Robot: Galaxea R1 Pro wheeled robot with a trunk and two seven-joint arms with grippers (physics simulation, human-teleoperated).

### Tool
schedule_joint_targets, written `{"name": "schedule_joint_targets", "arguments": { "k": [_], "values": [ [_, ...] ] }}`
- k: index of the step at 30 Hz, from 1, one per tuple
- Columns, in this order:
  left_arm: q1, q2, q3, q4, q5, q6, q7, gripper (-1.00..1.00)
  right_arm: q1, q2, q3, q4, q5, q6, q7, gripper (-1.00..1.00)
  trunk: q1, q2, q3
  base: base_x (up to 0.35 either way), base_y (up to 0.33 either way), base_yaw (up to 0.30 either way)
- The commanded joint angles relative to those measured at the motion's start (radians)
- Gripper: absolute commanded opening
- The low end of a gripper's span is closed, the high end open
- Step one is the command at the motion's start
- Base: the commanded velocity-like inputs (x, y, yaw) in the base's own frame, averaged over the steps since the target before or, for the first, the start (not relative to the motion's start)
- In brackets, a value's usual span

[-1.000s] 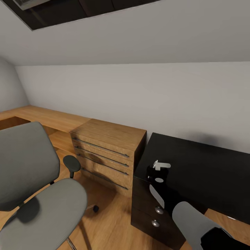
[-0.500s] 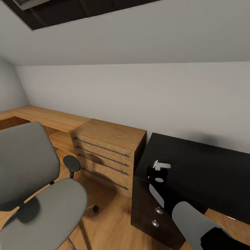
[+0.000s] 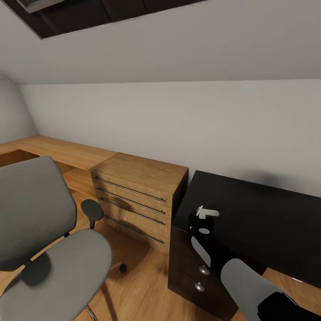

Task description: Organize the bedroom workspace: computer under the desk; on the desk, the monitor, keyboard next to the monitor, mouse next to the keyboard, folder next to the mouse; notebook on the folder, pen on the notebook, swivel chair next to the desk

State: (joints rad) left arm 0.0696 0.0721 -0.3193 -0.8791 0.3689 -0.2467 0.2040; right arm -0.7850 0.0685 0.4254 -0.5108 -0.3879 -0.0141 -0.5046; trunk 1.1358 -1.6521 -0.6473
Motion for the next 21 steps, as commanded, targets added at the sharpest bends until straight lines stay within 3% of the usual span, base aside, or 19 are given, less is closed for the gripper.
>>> {"name": "schedule_joint_targets", "arguments": {
  "k": [1,14,21],
  "values": [
    [0.0,0.002,-0.006,-0.001,0.008,-0.004,0.008,1.0,0.0,-0.001,0.007,0.009,-0.019,0.008,-0.009,-1.0,0.0,0.0,-0.001,0.0,0.0,0.0],
    [0.0,0.002,-0.006,-0.001,0.008,-0.004,0.008,1.0,0.0,0.0,0.007,0.008,-0.024,0.013,-0.008,-1.0,0.0,0.0,-0.001,0.0,0.0,0.0],
    [0.0,0.002,-0.006,-0.001,0.008,-0.004,0.008,1.0,0.0,0.0,0.007,-0.005,-0.1,0.104,-0.007,-1.0,0.0,0.0,-0.001,0.0,0.0,0.0]
  ]
}}
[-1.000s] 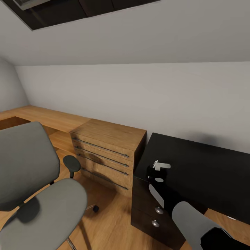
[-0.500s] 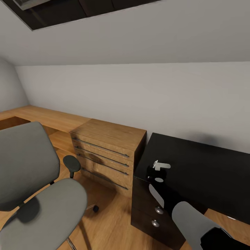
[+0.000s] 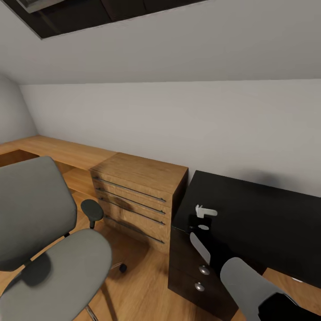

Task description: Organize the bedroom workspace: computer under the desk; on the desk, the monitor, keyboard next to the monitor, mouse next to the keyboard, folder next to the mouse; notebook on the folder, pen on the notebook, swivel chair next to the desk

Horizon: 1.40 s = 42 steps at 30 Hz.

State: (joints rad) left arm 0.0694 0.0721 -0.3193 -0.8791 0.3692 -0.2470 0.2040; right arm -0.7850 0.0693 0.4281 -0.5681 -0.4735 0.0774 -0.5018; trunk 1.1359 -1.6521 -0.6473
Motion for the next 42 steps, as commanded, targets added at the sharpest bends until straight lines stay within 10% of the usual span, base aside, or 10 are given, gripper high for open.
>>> {"name": "schedule_joint_targets", "arguments": {
  "k": [1,37,39,42],
  "values": [
    [0.0,0.002,-0.006,-0.001,0.008,-0.004,0.008,1.0,0.0,-0.001,0.005,0.048,-0.022,0.024,-0.009,-1.0,0.0,0.0,-0.001,0.0,0.0,0.0],
    [0.0,0.002,-0.006,-0.001,0.007,-0.005,0.008,1.0,0.002,-0.008,0.003,-0.009,-0.057,0.081,-0.01,-1.0,-0.019,0.035,0.015,0.0,0.0,0.0],
    [0.0,0.002,-0.006,-0.001,0.007,-0.005,0.008,1.0,0.003,-0.01,0.003,-0.037,-0.056,0.081,-0.011,-1.0,-0.027,0.049,0.021,0.0,0.0,0.0],
    [0.0,0.002,-0.006,-0.001,0.007,-0.005,0.008,1.0,0.097,-0.071,0.001,-0.342,-0.069,0.174,-0.022,-1.0,-0.038,0.07,0.03,0.0,0.0,0.0]
  ]
}}
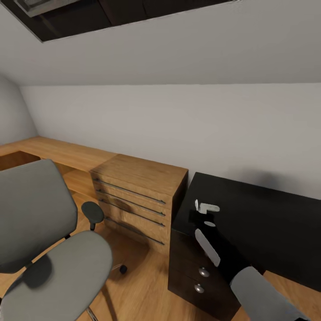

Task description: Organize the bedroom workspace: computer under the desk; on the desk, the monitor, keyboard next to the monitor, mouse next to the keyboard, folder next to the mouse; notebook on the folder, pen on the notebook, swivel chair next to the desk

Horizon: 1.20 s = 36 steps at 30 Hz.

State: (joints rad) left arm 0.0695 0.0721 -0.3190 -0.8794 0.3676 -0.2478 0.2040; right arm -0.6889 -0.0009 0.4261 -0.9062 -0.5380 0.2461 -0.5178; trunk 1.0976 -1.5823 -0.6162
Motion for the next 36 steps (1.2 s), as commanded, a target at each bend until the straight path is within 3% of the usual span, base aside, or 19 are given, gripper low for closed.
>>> {"name": "schedule_joint_targets", "arguments": {
  "k": [1,5,8,11,17,23,24,26,27,28,30,32,36],
  "values": [
    [0.0,0.002,-0.006,-0.001,0.008,-0.004,0.008,1.0,0.023,-0.011,0.002,-0.052,-0.013,0.018,-0.009,-1.0,-0.004,0.007,0.002,0.0,0.0,0.0],
    [0.0,0.002,-0.007,-0.001,0.009,-0.003,0.008,1.0,0.144,-0.072,-0.005,-0.334,-0.068,0.058,-0.047,-1.0,-0.019,0.035,0.015,0.0,0.0,0.0],
    [0.0,0.002,-0.007,-0.001,0.009,-0.002,0.008,1.0,0.201,-0.108,-0.01,-0.469,-0.103,0.066,-0.079,-1.0,-0.023,0.042,0.018,0.0,0.0,0.0],
    [0.0,0.002,-0.006,-0.001,0.009,-0.003,0.008,1.0,0.233,-0.128,-0.015,-0.545,-0.146,0.068,-0.098,-1.0,-0.023,0.042,0.018,0.0,0.0,0.0],
    [0.0,0.002,-0.005,-0.001,0.008,-0.004,0.008,1.0,0.255,-0.139,-0.029,-0.605,-0.21,0.064,-0.135,-1.0,-0.023,0.042,0.018,0.0,0.0,0.0],
    [0.0,0.002,-0.005,-0.001,0.008,-0.004,0.009,1.0,0.257,-0.139,-0.031,-0.615,-0.218,0.045,-0.163,-1.0,-0.023,0.042,0.018,0.0,0.0,0.0],
    [0.0,0.002,-0.005,-0.001,0.008,-0.004,0.009,1.0,0.259,-0.141,-0.033,-0.617,-0.22,0.018,-0.215,-1.0,-0.023,0.042,0.018,0.0,0.0,-0.172],
    [0.0,0.002,-0.005,-0.001,0.008,-0.004,0.009,1.0,0.259,-0.141,-0.04,-0.617,-0.221,0.016,-0.22,-1.0,-0.023,0.042,0.018,0.0,0.0,-0.225],
    [0.0,0.002,-0.005,-0.001,0.008,-0.004,0.009,1.0,0.259,-0.141,-0.049,-0.616,-0.224,0.016,-0.222,-1.0,-0.023,0.042,0.018,0.0,0.0,-0.256],
    [0.0,0.002,-0.005,-0.001,0.008,-0.004,0.009,1.0,0.26,-0.141,-0.093,-0.614,-0.284,0.015,-0.226,-1.0,-0.023,0.042,0.018,-0.109,0.0,-0.288],
    [0.0,0.002,-0.005,-0.001,0.008,-0.003,0.009,1.0,0.261,-0.142,-0.143,-0.612,-0.342,0.015,-0.227,-1.0,-0.023,0.042,0.018,-0.198,0.0,-0.292],
    [0.0,0.002,-0.005,-0.001,0.008,-0.003,0.009,1.0,0.263,-0.142,-0.174,-0.611,-0.369,0.015,-0.228,-1.0,-0.023,0.042,0.018,-0.256,0.0,-0.294],
    [0.0,0.002,-0.005,-0.001,0.008,-0.002,0.009,1.0,0.285,-0.141,-0.283,-0.61,-0.427,0.015,-0.23,-1.0,-0.023,0.042,0.018,-0.302,0.0,-0.289]
  ]
}}
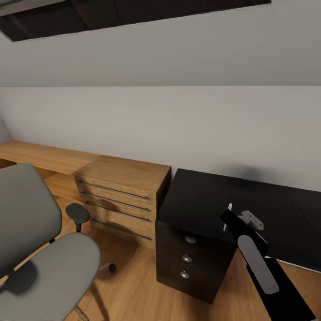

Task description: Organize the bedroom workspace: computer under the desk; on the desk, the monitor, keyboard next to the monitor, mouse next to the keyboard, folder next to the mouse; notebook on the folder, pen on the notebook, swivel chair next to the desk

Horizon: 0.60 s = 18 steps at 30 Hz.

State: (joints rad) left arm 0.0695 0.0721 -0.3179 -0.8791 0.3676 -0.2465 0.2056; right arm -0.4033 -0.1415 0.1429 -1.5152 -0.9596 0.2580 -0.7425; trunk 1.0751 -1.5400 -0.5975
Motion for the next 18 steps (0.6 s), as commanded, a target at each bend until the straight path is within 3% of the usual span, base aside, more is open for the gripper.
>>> {"name": "schedule_joint_targets", "arguments": {
  "k": [1,6,12,18],
  "values": [
    [0.0,0.002,-0.006,-0.001,0.008,-0.004,0.008,1.0,0.002,0.0,-0.019,-0.001,-0.013,0.003,-0.006,-1.0,-0.001,-0.001,-0.001,-0.318,0.0,-0.232],
    [0.0,0.002,-0.006,-0.001,0.008,-0.004,0.008,1.0,0.016,0.0,-0.11,-0.002,-0.053,0.005,-0.006,-1.0,-0.001,-0.001,-0.002,-0.324,0.0,-0.118],
    [0.0,0.002,-0.006,-0.001,0.008,-0.004,0.008,1.0,0.018,0.0,-0.126,-0.003,-0.06,0.005,-0.006,-1.0,-0.001,-0.001,-0.002,-0.278,0.0,-0.019],
    [0.0,0.002,-0.006,-0.001,0.008,-0.004,0.008,1.0,0.02,0.0,-0.133,-0.003,-0.061,0.005,-0.006,-1.0,-0.001,-0.001,-0.002,-0.102,0.0,-0.004]
  ]
}}
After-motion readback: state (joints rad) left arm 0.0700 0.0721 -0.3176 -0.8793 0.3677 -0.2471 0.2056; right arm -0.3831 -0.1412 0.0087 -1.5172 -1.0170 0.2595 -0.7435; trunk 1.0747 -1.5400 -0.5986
